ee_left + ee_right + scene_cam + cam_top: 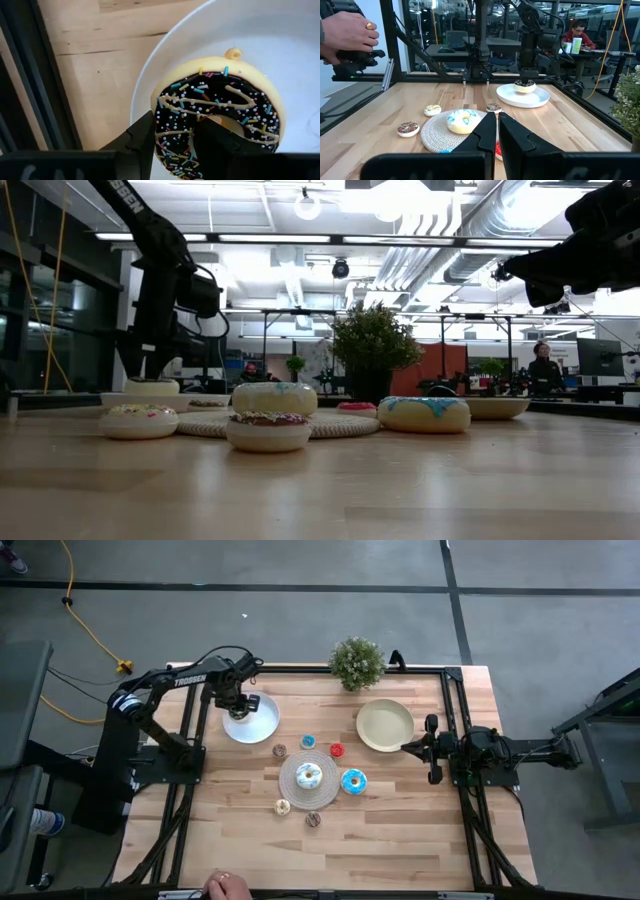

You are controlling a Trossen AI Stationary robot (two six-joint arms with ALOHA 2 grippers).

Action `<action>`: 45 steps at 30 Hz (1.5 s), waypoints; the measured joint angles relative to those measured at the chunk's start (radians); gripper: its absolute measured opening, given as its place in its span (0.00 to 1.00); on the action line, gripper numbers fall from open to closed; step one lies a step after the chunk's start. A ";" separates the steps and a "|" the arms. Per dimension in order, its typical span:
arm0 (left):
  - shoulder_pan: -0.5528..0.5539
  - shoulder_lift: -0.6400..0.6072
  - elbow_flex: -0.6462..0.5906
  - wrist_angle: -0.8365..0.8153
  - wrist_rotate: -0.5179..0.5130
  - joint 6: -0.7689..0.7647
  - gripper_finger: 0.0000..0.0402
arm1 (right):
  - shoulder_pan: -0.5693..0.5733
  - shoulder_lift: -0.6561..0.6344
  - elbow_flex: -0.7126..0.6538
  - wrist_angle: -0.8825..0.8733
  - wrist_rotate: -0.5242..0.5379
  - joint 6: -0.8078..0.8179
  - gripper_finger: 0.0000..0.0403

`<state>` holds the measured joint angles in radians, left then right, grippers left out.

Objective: Pick & Place donuts
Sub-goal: Put the large black donut on the white plate, then put the large white donut on the white plate

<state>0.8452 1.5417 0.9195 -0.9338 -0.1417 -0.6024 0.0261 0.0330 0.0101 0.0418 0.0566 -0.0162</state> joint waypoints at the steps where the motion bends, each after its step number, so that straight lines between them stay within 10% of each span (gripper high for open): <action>1: 0.000 0.000 0.000 0.000 0.000 0.002 0.29 | 0.000 0.000 0.000 0.000 0.000 0.000 0.03; 17: 0.000 0.000 0.002 -0.002 -0.050 0.029 0.61 | 0.000 0.000 0.000 0.000 0.000 0.000 0.03; 45: -0.167 -0.002 0.383 -0.112 0.187 0.449 0.62 | 0.000 0.000 0.000 0.000 0.000 0.000 0.03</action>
<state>0.6778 1.5402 1.3021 -1.0459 0.0456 -0.1535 0.0261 0.0330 0.0101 0.0418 0.0566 -0.0158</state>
